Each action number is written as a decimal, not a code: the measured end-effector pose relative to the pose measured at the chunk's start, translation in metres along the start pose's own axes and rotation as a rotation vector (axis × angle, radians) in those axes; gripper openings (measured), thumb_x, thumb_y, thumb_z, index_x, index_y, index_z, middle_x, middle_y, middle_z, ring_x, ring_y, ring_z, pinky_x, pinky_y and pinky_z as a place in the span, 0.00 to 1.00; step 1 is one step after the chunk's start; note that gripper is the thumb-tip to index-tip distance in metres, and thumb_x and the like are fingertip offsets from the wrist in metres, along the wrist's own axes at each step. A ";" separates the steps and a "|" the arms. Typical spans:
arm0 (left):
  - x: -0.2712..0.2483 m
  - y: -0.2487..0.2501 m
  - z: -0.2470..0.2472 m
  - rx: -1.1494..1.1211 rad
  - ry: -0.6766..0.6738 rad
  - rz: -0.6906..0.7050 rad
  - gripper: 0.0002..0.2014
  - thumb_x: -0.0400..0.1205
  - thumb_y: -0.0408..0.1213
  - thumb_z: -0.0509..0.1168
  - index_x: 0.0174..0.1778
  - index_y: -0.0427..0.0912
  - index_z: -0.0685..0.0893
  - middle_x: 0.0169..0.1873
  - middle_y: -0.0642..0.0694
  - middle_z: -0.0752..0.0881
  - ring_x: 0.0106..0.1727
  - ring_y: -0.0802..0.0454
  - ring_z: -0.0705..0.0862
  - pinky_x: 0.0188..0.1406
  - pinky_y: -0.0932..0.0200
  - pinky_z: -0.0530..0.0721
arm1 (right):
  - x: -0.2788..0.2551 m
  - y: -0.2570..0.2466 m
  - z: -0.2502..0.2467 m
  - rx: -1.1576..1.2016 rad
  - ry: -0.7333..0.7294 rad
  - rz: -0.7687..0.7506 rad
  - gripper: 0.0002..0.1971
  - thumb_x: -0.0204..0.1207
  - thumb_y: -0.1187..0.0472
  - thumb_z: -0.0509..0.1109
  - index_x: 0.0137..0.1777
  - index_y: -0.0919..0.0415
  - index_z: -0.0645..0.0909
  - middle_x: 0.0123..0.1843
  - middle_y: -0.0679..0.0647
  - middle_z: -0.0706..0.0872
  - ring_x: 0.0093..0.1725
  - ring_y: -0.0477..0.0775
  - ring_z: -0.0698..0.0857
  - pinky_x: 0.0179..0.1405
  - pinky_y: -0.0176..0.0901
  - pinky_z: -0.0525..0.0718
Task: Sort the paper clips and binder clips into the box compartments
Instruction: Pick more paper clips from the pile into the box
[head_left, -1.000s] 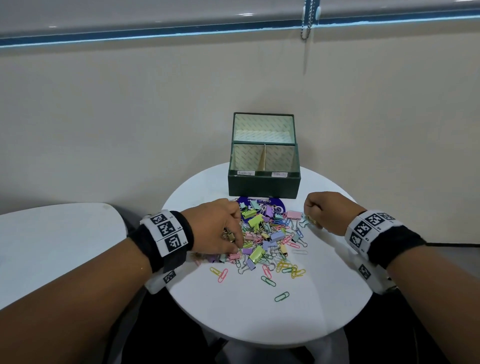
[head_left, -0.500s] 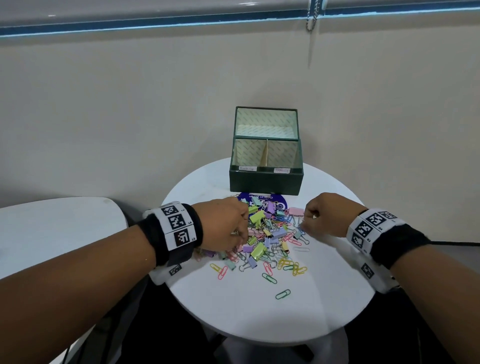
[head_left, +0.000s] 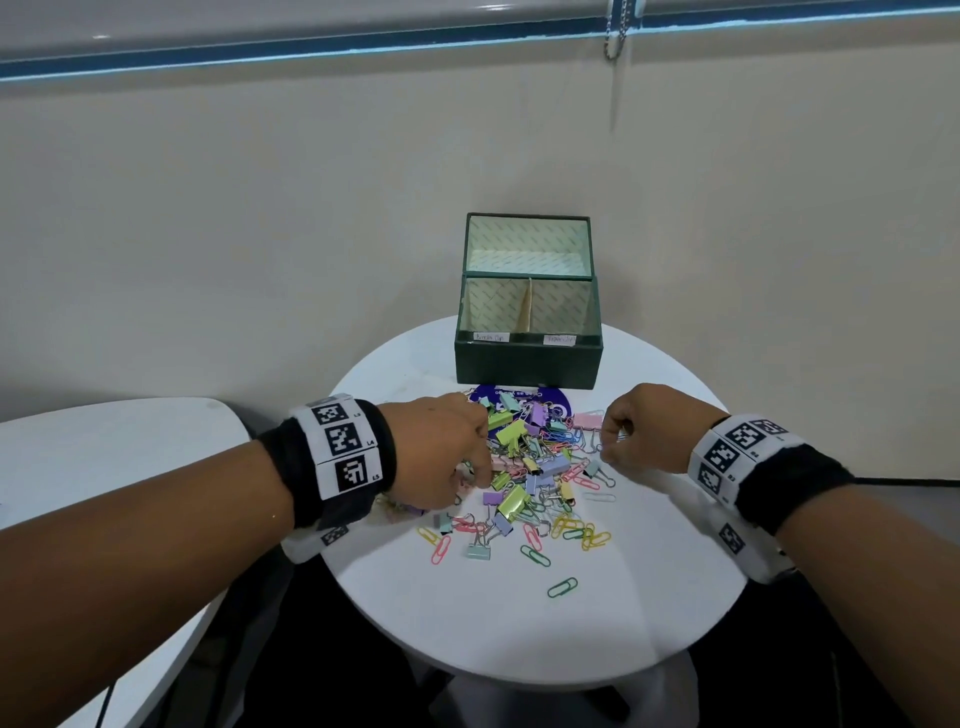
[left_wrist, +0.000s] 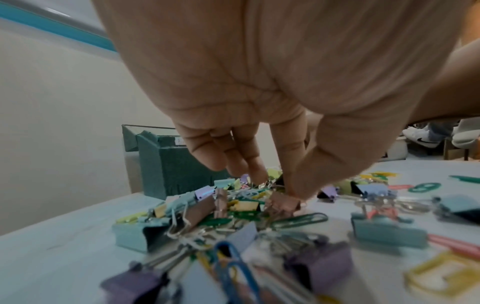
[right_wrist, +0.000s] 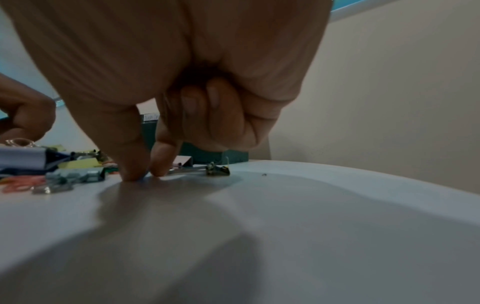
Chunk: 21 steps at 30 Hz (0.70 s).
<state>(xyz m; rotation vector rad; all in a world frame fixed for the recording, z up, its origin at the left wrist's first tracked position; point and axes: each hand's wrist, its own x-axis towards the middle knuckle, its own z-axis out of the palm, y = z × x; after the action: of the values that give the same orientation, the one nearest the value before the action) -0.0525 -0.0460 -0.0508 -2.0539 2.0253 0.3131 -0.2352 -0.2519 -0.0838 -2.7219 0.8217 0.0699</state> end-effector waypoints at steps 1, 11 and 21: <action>-0.001 0.000 0.001 0.012 0.021 0.015 0.17 0.78 0.41 0.69 0.61 0.62 0.87 0.55 0.56 0.74 0.61 0.55 0.72 0.58 0.53 0.80 | 0.000 0.000 0.001 -0.001 0.001 -0.006 0.05 0.74 0.54 0.76 0.37 0.49 0.87 0.34 0.40 0.81 0.35 0.40 0.78 0.35 0.35 0.74; 0.000 -0.009 0.013 0.145 0.187 0.216 0.06 0.78 0.41 0.67 0.39 0.51 0.88 0.47 0.52 0.83 0.51 0.52 0.76 0.51 0.54 0.81 | 0.001 0.002 0.004 -0.044 0.029 -0.009 0.08 0.73 0.55 0.71 0.33 0.50 0.82 0.34 0.41 0.83 0.37 0.45 0.82 0.38 0.37 0.79; 0.005 -0.049 -0.015 -1.337 0.232 -0.122 0.05 0.84 0.28 0.66 0.44 0.40 0.84 0.47 0.39 0.91 0.46 0.45 0.89 0.44 0.54 0.86 | 0.000 0.004 -0.001 0.082 0.115 -0.074 0.12 0.82 0.55 0.64 0.36 0.47 0.73 0.33 0.44 0.81 0.35 0.45 0.78 0.38 0.40 0.76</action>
<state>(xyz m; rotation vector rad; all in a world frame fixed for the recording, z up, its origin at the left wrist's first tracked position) -0.0041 -0.0555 -0.0371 -2.9299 1.9454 1.8754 -0.2377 -0.2552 -0.0842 -2.6959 0.7371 -0.1345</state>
